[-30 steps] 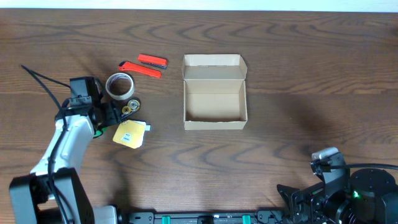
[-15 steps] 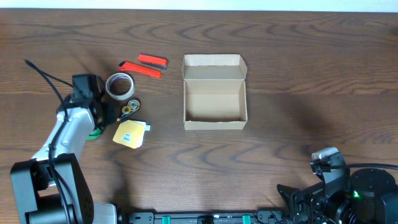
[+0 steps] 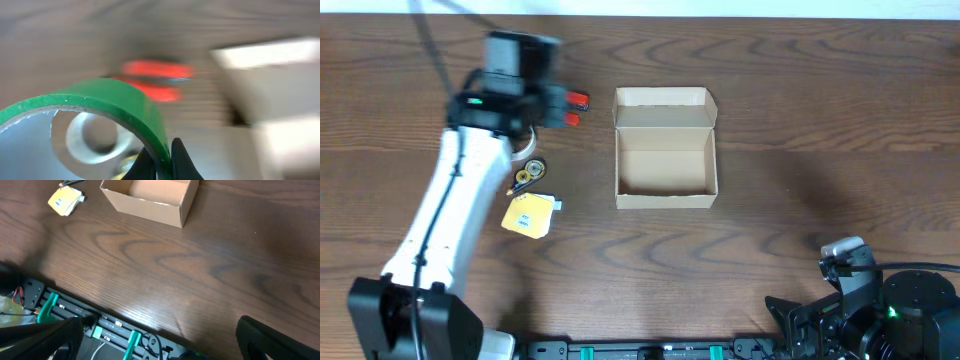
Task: Pack container
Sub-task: 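Carry the green tape into the box and release it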
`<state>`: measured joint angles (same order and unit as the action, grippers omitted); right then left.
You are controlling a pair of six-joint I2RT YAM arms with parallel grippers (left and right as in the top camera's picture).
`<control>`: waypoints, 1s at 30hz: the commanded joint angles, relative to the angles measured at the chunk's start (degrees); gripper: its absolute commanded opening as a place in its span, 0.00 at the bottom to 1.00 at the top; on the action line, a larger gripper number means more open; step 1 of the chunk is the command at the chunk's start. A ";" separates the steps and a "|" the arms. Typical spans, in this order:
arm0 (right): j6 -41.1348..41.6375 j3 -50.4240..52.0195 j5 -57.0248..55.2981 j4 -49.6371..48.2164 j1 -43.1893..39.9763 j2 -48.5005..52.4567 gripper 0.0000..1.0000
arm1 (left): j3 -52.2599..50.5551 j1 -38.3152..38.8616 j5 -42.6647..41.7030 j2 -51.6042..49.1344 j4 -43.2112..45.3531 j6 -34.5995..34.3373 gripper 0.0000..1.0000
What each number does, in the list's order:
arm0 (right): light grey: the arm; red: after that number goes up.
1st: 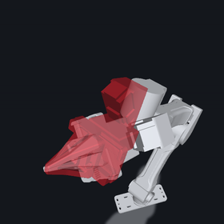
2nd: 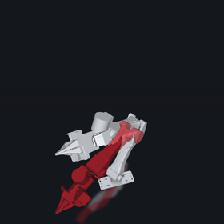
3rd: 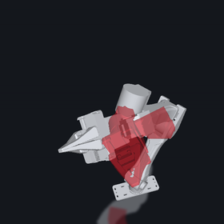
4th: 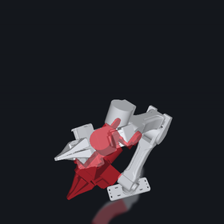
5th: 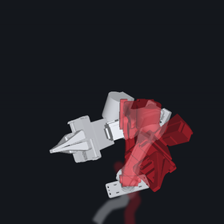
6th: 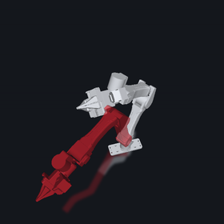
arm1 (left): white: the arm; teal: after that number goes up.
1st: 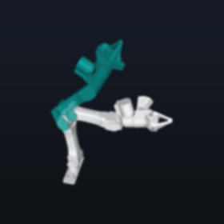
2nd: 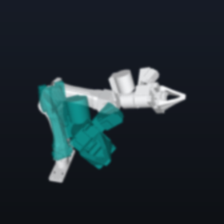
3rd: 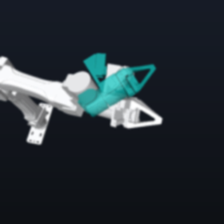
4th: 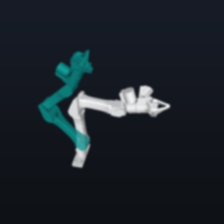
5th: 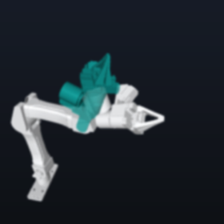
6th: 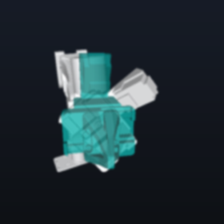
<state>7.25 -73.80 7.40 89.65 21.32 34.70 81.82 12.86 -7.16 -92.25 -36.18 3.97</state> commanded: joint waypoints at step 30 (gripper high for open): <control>0.63 0.00 -0.55 -0.02 0.61 -0.20 0.99 | 0.83 23.87 -5.92 -13.51 -2.47 3.02 0.05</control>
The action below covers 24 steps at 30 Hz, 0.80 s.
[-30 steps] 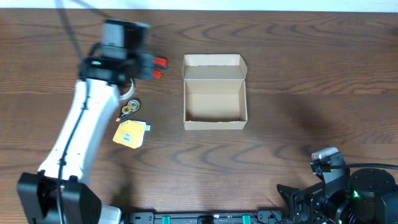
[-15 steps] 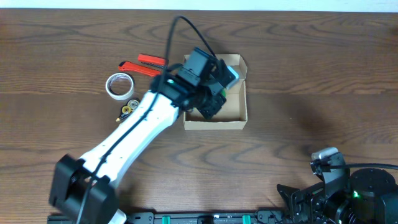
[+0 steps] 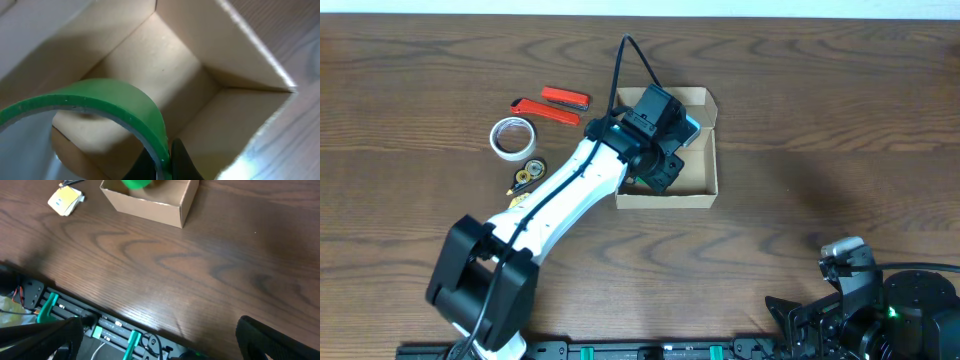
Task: Pack container
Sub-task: 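Carry the green tape into the box and release it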
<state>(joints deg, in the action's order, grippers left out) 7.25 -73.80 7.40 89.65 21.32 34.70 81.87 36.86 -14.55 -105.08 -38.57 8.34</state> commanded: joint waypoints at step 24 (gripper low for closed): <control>0.63 0.00 -0.55 -0.02 0.61 -0.20 0.99 | 2.29 -0.17 2.93 -1.16 -1.81 -2.16 0.63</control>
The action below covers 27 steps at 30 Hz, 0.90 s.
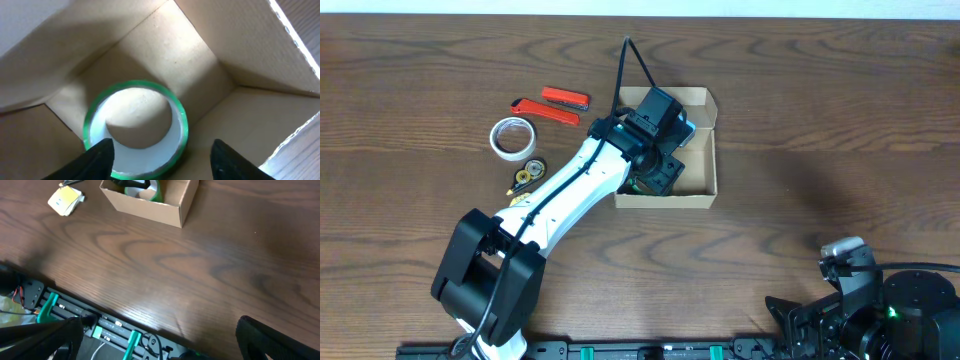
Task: Pack container
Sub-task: 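Carry the green tape into the box and release it, then move the left gripper back and grasp the white masking tape roll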
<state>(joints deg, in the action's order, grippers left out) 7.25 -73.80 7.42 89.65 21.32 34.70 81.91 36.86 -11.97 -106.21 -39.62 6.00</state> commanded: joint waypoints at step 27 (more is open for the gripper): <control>0.63 0.00 -0.57 -0.02 0.63 -0.20 0.99 | 1.79 -29.92 12.22 6.88 -3.56 -5.77 0.62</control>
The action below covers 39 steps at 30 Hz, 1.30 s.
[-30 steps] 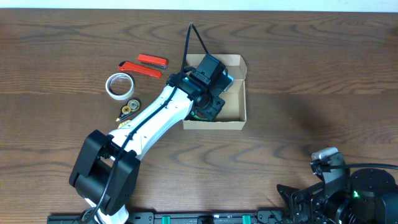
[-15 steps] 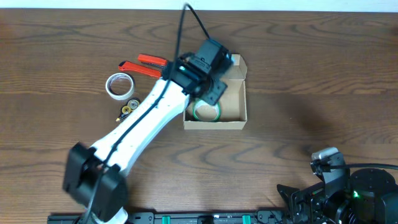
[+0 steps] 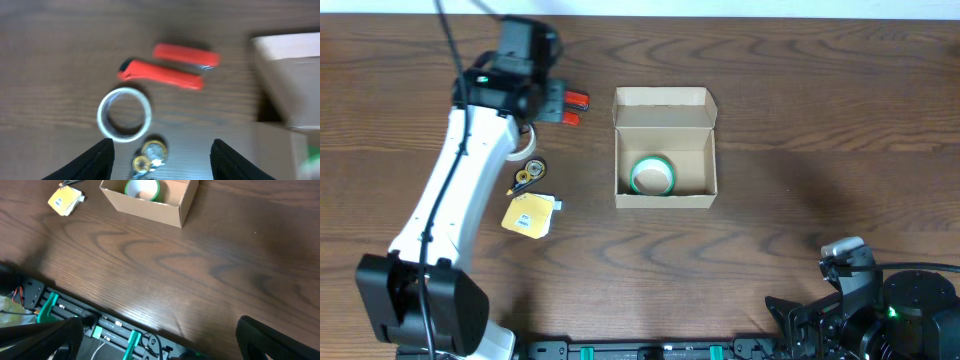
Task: Pack container
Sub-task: 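Move the left gripper back and grasp the white masking tape roll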
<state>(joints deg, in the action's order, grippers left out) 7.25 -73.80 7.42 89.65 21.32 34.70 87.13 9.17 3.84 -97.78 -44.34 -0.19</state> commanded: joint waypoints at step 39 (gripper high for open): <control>0.63 0.00 -0.57 -0.02 0.61 -0.20 0.99 | -11.76 -3.87 -3.19 -19.87 17.81 -2.67 0.14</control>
<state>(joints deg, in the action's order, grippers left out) 7.25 -73.78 7.40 89.65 21.32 34.70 75.46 5.72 -0.36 -116.57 -26.50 -2.98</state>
